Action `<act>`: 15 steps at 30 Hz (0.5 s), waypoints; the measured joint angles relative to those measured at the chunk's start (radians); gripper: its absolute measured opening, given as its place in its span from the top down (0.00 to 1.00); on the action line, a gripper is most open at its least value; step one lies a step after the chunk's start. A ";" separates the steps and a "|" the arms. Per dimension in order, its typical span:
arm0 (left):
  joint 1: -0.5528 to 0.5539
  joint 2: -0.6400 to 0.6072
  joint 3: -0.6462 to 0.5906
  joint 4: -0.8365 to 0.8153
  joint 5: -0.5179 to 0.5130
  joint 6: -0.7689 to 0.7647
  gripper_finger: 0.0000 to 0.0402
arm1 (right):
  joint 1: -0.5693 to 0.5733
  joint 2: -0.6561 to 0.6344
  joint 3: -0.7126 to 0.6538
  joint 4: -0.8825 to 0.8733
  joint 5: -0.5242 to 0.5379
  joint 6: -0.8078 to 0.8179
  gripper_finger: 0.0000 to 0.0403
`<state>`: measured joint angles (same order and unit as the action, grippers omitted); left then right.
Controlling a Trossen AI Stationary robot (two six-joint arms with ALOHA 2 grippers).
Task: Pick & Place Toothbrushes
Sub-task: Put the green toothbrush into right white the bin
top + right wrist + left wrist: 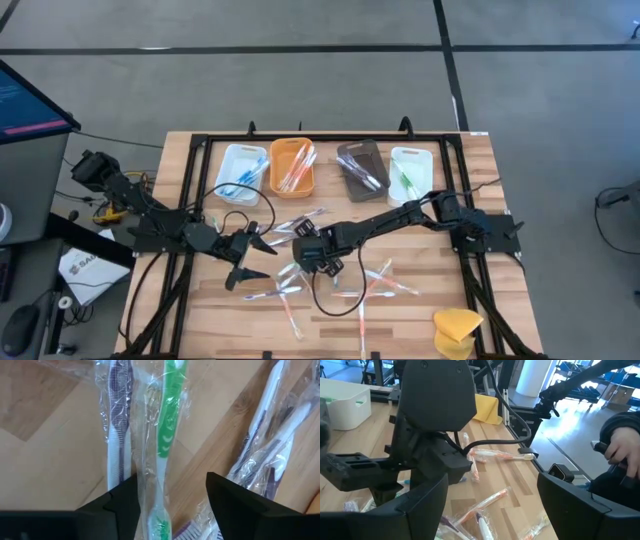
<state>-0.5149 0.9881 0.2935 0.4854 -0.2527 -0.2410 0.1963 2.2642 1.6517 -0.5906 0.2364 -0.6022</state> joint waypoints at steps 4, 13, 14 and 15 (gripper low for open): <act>0.000 0.000 0.000 -0.007 0.000 -0.002 0.25 | 0.000 0.001 -0.001 -0.009 -0.017 0.019 0.56; 0.000 0.000 0.000 -0.017 0.000 -0.002 0.25 | -0.007 0.002 -0.002 -0.055 -0.047 0.132 0.93; 0.000 0.000 0.000 -0.018 0.000 -0.002 0.25 | -0.007 0.002 -0.002 -0.056 -0.044 0.132 0.96; 0.000 0.000 0.000 -0.019 0.000 -0.002 0.25 | -0.007 0.002 -0.002 -0.056 -0.045 0.133 0.97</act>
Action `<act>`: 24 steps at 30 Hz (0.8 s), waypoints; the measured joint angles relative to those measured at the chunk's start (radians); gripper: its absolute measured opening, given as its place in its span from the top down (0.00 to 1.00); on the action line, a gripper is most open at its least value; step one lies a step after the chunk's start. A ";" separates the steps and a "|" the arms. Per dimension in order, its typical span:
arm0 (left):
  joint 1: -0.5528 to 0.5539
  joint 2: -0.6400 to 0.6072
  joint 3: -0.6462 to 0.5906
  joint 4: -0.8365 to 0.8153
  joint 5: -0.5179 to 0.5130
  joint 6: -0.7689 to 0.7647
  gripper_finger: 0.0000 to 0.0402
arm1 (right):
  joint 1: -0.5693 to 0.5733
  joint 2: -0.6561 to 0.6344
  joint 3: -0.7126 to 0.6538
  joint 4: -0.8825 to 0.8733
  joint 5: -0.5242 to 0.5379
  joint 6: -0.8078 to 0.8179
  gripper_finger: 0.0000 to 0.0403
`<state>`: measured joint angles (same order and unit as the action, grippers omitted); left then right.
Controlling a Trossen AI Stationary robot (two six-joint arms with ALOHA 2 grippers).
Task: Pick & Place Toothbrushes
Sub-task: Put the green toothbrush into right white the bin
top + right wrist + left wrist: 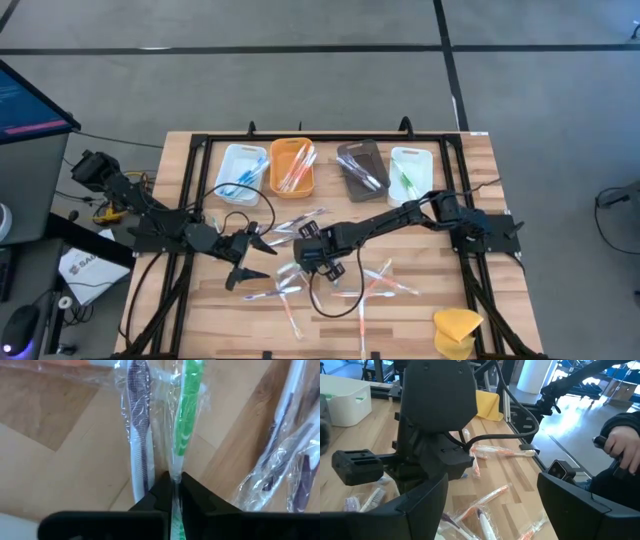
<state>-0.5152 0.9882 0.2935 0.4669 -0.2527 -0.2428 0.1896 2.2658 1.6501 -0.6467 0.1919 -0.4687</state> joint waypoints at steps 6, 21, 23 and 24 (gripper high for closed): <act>0.000 0.000 0.000 -0.041 0.000 0.001 0.25 | 0.019 0.000 0.000 -0.006 0.072 0.105 0.98; 0.000 0.000 0.000 -0.057 -0.004 0.170 0.25 | 0.105 -0.177 -0.006 -0.161 0.375 0.382 1.00; 0.000 0.000 0.000 -0.057 -0.005 0.199 0.25 | 0.118 -0.223 -0.004 -0.224 0.399 0.465 1.00; 0.000 0.000 0.000 -0.057 -0.006 0.207 0.25 | 0.125 -0.247 -0.004 -0.274 0.409 0.519 1.00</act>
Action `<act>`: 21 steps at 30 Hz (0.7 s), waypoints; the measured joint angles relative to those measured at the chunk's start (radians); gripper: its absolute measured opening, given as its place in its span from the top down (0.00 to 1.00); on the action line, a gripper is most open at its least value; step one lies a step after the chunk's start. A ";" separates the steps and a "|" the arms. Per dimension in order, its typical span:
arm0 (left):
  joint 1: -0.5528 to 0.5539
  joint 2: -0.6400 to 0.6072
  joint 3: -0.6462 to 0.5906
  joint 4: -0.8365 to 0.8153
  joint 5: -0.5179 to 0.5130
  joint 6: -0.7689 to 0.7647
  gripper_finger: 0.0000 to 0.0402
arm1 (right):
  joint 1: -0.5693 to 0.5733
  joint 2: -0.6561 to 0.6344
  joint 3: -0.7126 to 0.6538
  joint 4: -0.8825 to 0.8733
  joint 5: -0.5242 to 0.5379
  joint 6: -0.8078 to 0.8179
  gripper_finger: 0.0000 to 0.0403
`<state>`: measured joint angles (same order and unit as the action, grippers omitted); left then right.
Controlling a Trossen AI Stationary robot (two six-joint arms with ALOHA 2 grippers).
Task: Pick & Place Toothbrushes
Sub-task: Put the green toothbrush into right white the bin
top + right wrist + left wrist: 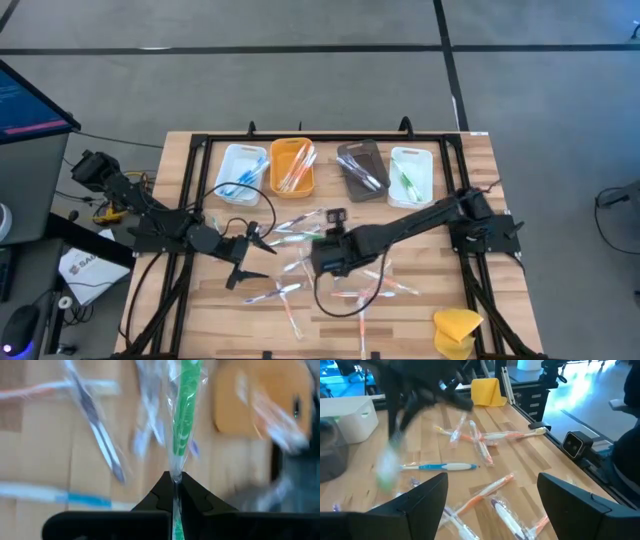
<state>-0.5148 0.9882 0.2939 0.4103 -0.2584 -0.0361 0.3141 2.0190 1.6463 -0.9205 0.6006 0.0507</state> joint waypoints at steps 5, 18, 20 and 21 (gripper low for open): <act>0.000 0.000 0.000 0.000 -0.001 0.015 0.25 | 0.030 -0.101 0.000 -0.259 0.044 0.306 1.00; 0.000 0.000 0.000 0.017 -0.034 0.188 0.25 | 0.064 -0.435 -0.035 -0.649 0.068 0.838 1.00; 0.000 -0.005 0.000 0.018 -0.077 0.205 0.25 | 0.063 -0.525 -0.100 -0.636 0.069 0.871 1.00; 0.000 -0.008 0.000 0.018 -0.103 0.213 0.25 | 0.062 -0.570 -0.137 -0.633 0.070 0.898 1.00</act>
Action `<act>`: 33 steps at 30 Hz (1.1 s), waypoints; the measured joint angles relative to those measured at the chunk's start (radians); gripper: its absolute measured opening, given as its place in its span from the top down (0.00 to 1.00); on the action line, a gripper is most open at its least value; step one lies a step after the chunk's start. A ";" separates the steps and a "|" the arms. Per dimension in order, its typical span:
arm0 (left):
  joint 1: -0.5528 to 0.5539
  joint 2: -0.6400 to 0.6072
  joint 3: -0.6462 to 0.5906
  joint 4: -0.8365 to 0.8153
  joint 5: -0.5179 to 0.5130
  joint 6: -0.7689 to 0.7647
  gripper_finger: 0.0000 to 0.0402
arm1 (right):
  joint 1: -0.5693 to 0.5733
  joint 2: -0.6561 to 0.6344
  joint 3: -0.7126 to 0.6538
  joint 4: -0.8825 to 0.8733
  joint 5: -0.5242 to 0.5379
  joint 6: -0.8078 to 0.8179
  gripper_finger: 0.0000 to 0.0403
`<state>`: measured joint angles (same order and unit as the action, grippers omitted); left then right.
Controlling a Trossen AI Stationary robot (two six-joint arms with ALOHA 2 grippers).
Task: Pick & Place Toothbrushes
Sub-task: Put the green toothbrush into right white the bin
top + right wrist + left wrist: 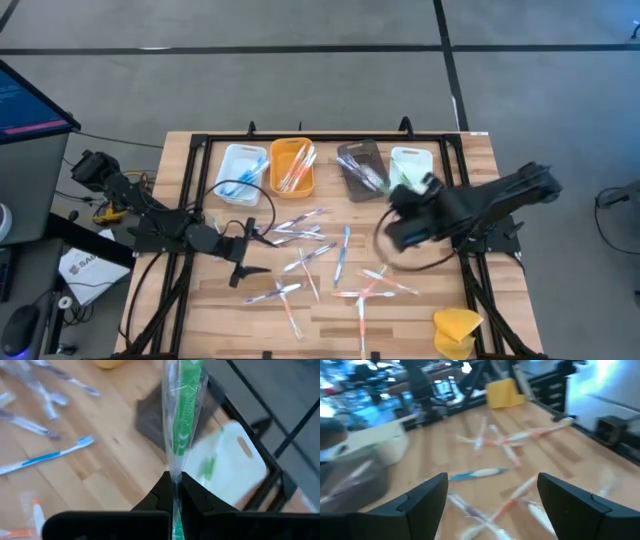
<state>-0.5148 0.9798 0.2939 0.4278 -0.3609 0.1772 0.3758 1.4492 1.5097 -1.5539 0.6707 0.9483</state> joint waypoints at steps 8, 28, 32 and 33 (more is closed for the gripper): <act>0.000 -0.012 0.000 -0.001 -0.075 0.003 0.25 | -0.116 -0.405 -0.384 0.191 0.004 0.128 1.00; 0.072 -0.029 0.000 -0.005 0.027 -0.002 0.25 | -1.015 -0.377 -0.703 0.694 -0.629 -0.532 0.98; 0.072 -0.029 0.000 -0.040 0.027 -0.002 0.25 | -1.036 -0.323 -0.750 0.746 -0.675 -0.556 0.99; 0.072 -0.029 0.000 -0.049 0.027 -0.002 0.25 | -1.035 -0.306 -0.754 0.733 -0.675 -0.556 0.99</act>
<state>-0.4425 0.9504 0.2941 0.3785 -0.3344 0.1757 -0.6594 1.1430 0.7561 -0.8213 -0.0044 0.3923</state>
